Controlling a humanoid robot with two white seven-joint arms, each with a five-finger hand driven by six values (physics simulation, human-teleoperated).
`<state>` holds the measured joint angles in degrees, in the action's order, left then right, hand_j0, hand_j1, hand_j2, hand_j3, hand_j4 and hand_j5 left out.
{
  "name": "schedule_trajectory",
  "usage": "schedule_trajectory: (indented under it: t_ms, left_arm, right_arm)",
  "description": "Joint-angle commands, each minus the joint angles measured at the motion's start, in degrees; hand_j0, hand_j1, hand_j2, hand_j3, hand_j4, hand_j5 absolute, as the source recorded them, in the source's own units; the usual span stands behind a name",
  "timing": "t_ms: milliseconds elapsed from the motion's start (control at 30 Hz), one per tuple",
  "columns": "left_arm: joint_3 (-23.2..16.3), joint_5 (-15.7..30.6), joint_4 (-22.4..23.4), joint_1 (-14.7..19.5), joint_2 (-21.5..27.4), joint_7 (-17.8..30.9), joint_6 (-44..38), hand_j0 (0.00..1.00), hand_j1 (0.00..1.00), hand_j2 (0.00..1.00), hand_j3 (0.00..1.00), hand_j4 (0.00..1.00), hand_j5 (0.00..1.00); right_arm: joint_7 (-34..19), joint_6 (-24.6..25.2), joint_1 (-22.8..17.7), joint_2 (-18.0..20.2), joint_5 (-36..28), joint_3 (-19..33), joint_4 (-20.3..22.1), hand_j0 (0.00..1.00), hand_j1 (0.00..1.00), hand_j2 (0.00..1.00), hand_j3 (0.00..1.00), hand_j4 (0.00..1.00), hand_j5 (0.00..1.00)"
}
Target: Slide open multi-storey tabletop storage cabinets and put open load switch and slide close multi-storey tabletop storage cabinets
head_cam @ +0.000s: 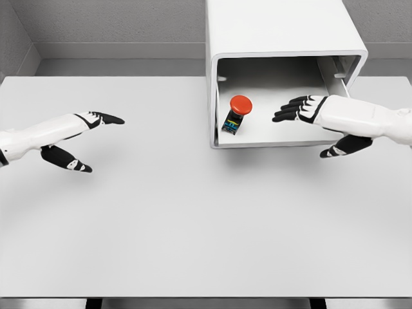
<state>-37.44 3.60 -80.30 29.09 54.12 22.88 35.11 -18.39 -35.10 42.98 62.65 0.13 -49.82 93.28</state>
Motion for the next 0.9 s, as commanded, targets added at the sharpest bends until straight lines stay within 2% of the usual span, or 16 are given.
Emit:
schedule_trajectory:
  t_ms: [0,333,867]
  left_arm:
    - [0.0,0.4,0.3,-0.1,-0.1,0.0,-0.1,1.0,1.0,1.0,1.0,1.0,1.0]
    - [0.0,0.4,1.1,0.0,-0.9,0.0,-0.1,1.0,1.0,1.0,1.0,1.0,1.0]
    - [0.0,0.4,1.1,-0.1,-0.9,0.0,-0.1,1.0,1.0,1.0,1.0,1.0,1.0]
  right_arm:
    - [-0.1,0.1,0.0,-0.9,-0.3,0.0,-1.8,1.0,1.0,1.0,1.0,1.0,1.0]
    - [-1.3,0.1,0.4,-3.5,0.0,0.4,-5.7,1.0,1.0,1.0,1.0,1.0,1.0]
    - [-1.4,0.1,1.6,-6.4,0.0,0.6,-6.5,1.0,1.0,1.0,1.0,1.0,1.0]
